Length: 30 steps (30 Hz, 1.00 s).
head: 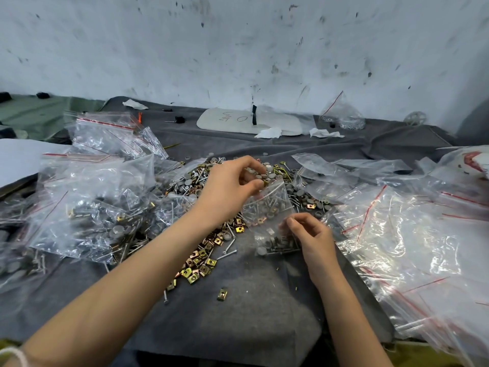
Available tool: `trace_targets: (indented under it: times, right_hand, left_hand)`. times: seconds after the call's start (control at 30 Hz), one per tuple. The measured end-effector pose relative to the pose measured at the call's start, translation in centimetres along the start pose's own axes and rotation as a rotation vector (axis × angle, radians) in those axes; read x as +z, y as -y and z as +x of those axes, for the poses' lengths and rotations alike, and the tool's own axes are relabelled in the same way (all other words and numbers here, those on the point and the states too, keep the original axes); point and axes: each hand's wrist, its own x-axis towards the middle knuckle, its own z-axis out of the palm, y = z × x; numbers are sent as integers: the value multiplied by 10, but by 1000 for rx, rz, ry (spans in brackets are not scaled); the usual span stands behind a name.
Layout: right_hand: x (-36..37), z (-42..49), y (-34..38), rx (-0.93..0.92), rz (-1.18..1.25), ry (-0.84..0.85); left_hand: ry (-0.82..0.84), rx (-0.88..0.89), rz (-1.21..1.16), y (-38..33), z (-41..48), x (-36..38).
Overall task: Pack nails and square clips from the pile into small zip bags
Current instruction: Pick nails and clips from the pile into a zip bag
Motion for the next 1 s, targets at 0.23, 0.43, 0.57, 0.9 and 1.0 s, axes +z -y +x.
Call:
trace_targets:
  times: [0.23,0.43,0.57,0.9,1.0]
  right_hand:
    - [1,-1,1,3,4,4]
    - [0,0,0,8,-16,7]
    - [0,0,0,10,-20,4]
    - [3,-6,12,-25,8,58]
    - [3,-5,11,0,13,56]
  left_hand:
    - [21,-30,92,2,0,-3]
    - [85,-72,89,3,2,-4]
    - [138,-92,96,3,4,-4]
    - [415,78,269,-7,2,16]
    - [415,117,317,-7,0,23]
